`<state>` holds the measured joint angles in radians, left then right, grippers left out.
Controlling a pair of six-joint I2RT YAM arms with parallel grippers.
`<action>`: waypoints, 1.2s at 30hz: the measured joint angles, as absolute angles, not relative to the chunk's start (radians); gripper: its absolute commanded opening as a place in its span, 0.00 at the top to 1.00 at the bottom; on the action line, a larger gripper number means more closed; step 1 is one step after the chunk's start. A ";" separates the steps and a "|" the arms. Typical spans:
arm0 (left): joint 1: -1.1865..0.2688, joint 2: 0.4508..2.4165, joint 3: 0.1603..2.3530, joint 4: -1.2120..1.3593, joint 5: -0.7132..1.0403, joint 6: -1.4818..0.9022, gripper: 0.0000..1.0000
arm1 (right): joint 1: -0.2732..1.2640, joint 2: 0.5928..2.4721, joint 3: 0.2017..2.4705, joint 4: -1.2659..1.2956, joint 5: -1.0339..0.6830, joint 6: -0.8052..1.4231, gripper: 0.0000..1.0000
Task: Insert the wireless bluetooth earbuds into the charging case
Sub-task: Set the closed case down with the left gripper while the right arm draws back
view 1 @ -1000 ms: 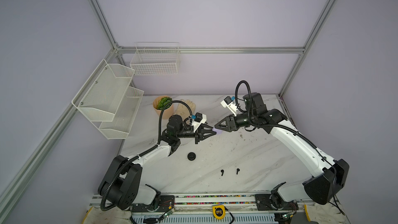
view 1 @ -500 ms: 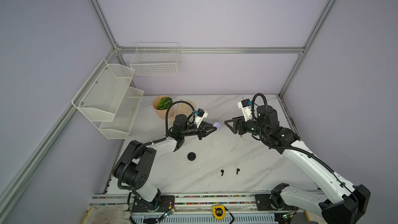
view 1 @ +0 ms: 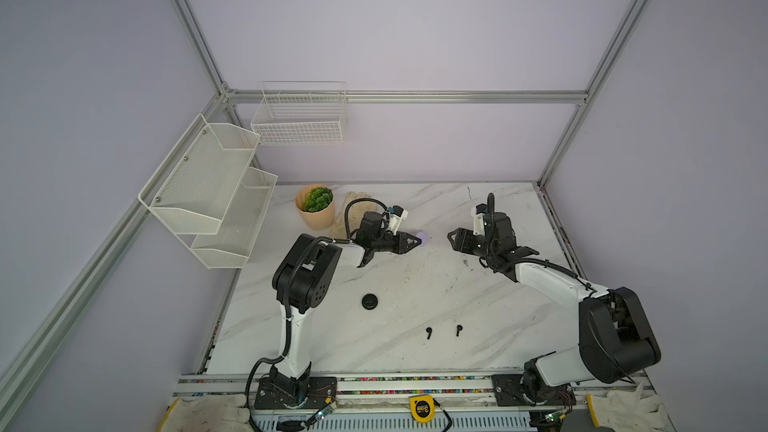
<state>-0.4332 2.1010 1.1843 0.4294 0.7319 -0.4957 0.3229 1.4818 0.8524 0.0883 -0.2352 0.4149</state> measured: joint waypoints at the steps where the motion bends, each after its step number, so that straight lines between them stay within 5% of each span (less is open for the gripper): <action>1: -0.433 2.112 1.202 0.416 0.728 -0.501 1.00 | 0.319 1.495 0.852 0.100 -0.236 0.420 0.33; 19: -0.433 2.228 1.351 0.213 0.692 -0.644 0.99 | 0.314 1.642 0.854 0.196 -0.341 0.485 0.27; 26: -0.434 2.227 1.366 0.171 0.672 -0.639 0.67 | 0.314 1.658 0.867 0.199 -0.361 0.485 0.26; 36: -0.434 2.208 1.367 0.131 0.651 -0.612 0.50 | 0.314 1.676 0.894 0.199 -0.379 0.482 0.26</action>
<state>-0.4343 2.2082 1.3666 0.1314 0.6514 -0.6121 0.3141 1.6760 0.8940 0.1986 -0.3794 0.4816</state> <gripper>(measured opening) 0.495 0.740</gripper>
